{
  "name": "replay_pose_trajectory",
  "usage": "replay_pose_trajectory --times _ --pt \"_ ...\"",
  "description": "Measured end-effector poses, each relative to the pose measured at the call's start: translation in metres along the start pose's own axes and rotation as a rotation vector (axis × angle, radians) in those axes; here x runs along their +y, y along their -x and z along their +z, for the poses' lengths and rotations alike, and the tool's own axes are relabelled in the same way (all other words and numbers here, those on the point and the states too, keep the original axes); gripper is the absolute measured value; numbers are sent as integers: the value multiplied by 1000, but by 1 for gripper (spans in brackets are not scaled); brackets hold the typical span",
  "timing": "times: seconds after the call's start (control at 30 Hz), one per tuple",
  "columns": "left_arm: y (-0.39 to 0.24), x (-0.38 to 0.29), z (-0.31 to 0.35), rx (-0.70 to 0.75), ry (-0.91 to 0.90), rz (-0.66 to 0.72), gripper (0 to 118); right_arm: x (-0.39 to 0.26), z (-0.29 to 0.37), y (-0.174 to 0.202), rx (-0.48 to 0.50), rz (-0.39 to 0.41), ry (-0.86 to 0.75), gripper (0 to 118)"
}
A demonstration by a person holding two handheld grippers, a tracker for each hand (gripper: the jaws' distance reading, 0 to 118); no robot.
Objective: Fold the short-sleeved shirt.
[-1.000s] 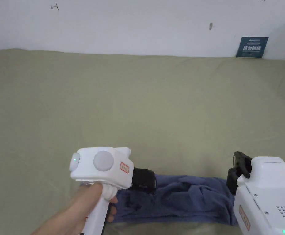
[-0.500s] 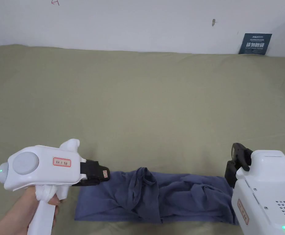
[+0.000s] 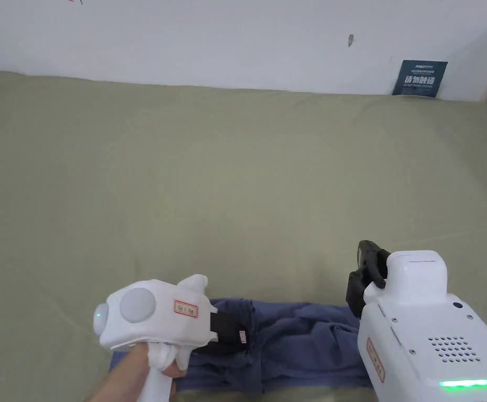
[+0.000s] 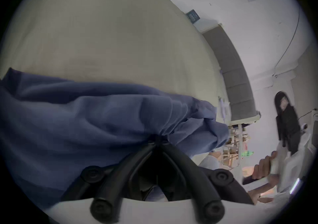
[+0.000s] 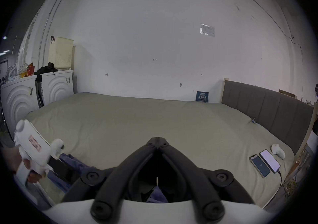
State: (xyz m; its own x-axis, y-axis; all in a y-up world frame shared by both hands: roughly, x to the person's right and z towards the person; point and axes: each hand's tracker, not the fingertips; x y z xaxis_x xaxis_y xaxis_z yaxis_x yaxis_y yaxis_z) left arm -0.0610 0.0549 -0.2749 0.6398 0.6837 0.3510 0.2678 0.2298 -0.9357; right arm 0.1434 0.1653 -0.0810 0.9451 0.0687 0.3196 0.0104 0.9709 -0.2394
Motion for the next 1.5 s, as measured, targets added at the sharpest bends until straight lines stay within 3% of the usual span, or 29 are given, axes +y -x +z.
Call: replay_pose_trajectory --times 0.07,0.27,0.43,0.63,0.73,0.77,0.8,0.87,1.03,1.13,1.17,1.2,1.23,1.3,1.43,1.5 --pt "-1 -4 -11 57 -1 -34 1 -1 0 -1 1 3 5 0" --pt "-7 -4 -1 44 -4 -29 1 -5 1 0 4 14 19 0" --pt "-6 -6 87 -24 -111 -79 1 -1 2 1 1 8 3 0" --pt "61 -8 170 150 -178 -5 1 2 5 4 3 14 -6 0" --pt "85 -15 174 123 -155 30 1 0 5 5 0 13 -1 0" --pt "90 -17 172 103 -148 36 6 0 4 5 0 14 3 0" --pt "94 -18 170 50 -132 28 31 0 4 6 0 14 4 0" --pt "96 -19 159 -16 -110 48 118 0 3 7 -4 16 8 0" --pt "102 -13 135 -48 -84 62 110 3 3 7 -8 29 9 0" --pt "106 -6 122 -170 -81 108 103 3 3 5 -17 43 12 0" --pt "104 -4 118 -193 -81 124 80 3 3 3 -20 45 12 0" --pt "101 -2 113 -191 -78 143 42 3 2 2 -25 45 12 0" --pt "104 0 108 -172 -78 142 11 4 2 0 -29 43 10 0" --pt "100 1 99 -17 -100 106 11 5 2 -3 -37 39 6 0" --pt "96 1 113 -164 -85 206 11 8 3 -7 -43 31 0 0" --pt "92 0 129 -94 -115 178 11 10 4 -8 -45 32 -5 0"
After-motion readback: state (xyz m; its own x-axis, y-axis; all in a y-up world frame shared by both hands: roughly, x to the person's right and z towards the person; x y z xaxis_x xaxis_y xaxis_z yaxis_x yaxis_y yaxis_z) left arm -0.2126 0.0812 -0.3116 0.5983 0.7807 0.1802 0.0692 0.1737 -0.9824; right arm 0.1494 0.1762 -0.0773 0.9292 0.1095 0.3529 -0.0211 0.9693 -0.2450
